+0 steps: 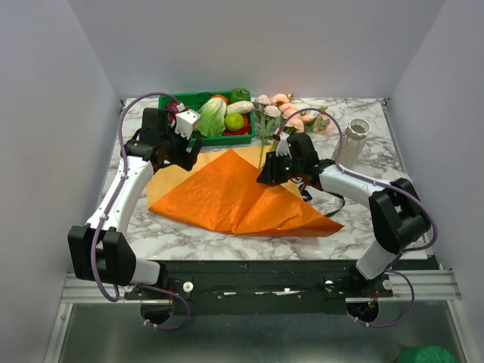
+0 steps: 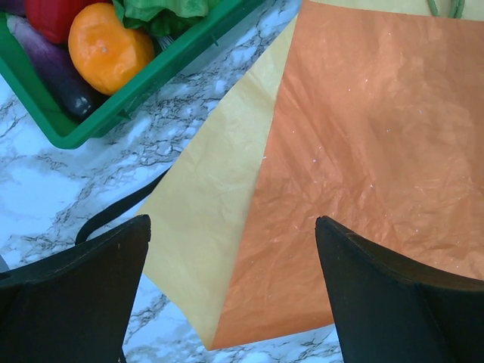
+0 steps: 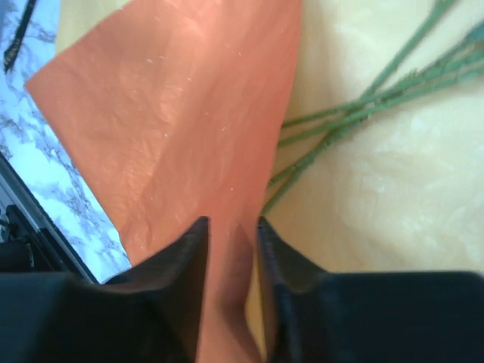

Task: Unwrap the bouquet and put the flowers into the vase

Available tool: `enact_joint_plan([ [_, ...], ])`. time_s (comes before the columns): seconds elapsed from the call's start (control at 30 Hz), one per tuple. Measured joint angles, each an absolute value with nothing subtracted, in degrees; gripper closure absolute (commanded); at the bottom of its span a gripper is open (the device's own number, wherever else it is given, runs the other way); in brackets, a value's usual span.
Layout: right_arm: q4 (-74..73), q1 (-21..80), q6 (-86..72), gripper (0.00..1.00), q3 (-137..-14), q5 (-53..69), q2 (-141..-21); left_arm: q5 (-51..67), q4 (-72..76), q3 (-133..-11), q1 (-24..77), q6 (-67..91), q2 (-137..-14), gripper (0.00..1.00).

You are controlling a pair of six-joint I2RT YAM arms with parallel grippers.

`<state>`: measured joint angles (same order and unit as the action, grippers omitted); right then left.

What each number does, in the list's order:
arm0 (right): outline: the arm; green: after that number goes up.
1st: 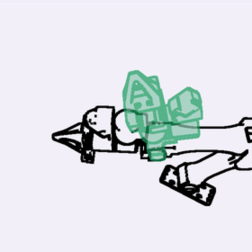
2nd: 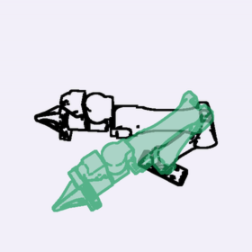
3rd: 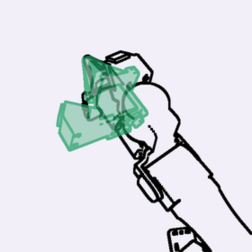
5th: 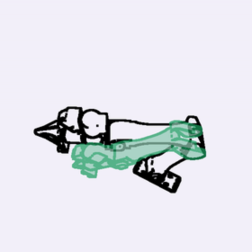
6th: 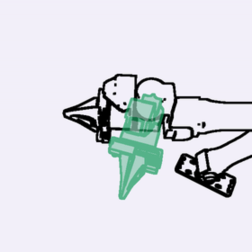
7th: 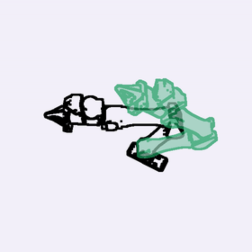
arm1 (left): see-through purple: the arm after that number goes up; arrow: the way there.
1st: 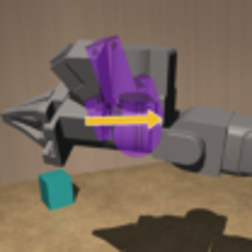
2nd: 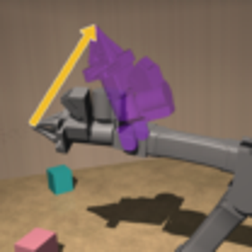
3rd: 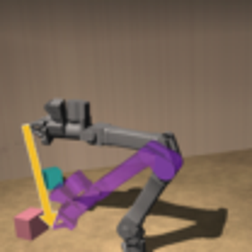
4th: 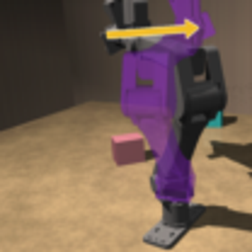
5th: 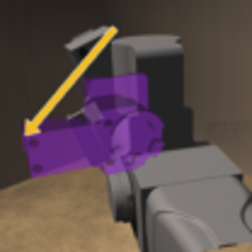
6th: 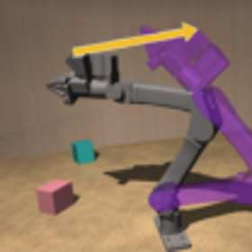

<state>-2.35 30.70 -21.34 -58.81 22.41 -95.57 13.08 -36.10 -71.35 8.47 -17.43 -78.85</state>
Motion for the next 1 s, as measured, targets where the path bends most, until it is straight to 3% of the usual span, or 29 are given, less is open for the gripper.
enact_joint_plan([
  [0.23, -1.39, 31.92, -21.61, 0.97, -58.83, 22.72, -90.98, 11.55, -35.83, -73.19, 8.47, -16.40, -78.85, 0.01],
  [0.57, -1.43, 39.00, -22.46, 0.99, -55.05, 21.85, -80.51, 9.17, -36.05, -77.41, 7.33, -13.17, -79.18, 0.01],
  [0.77, -1.41, 48.12, -21.50, 0.87, -51.24, 20.51, -69.14, 5.67, -34.63, -82.89, 6.02, -10.35, -80.27, 0.01],
  [0.8, -1.45, 49.67, -21.04, 0.83, -50.59, 20.45, -67.96, 5.50, -34.54, -83.29, 5.98, -10.13, -80.53, 0.01],
  [0.83, -1.56, 50.94, -20.80, 0.70, -50.02, 20.45, -67.18, 5.37, -34.54, -83.68, 5.96, -9.93, -80.86, 0.01],
  [1.0, -2.68, 58.28, -19.22, 0.56, -46.39, 20.32, -66.17, 5.69, -35.59, -83.99, 5.93, -9.56, -82.56, 0.01],
])
